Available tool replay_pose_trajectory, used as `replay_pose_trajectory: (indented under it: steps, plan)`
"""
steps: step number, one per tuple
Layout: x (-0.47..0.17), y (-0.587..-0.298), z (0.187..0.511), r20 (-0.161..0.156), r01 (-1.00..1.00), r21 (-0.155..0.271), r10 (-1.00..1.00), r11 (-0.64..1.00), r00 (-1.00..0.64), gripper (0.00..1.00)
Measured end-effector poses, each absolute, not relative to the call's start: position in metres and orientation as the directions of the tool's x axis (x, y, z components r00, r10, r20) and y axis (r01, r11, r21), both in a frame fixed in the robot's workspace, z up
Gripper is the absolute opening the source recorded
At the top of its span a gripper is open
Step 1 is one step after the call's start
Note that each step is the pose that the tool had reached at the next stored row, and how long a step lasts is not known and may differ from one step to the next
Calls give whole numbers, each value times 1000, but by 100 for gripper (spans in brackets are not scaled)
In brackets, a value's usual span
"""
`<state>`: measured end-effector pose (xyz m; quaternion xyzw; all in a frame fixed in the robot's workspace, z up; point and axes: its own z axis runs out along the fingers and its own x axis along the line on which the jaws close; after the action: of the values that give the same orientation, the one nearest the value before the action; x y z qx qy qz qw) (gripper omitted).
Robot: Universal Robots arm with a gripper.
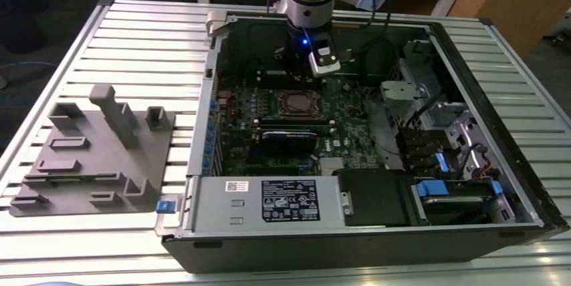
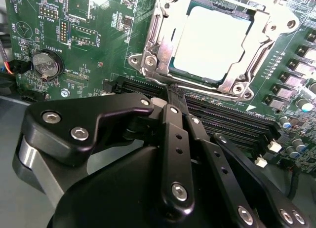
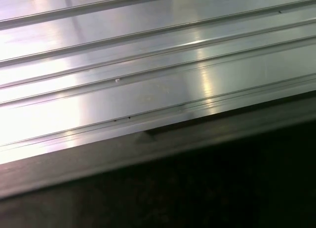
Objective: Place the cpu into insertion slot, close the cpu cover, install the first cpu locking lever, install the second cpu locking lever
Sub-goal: 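Install the first cpu locking lever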
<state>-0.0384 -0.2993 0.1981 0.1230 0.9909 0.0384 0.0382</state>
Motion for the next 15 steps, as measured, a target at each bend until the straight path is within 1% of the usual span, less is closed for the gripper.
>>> replay_pose_trajectory:
  steps: [15]
  plan:
    - [-37,-299,197,-66,259,86,265,962,-962,11]
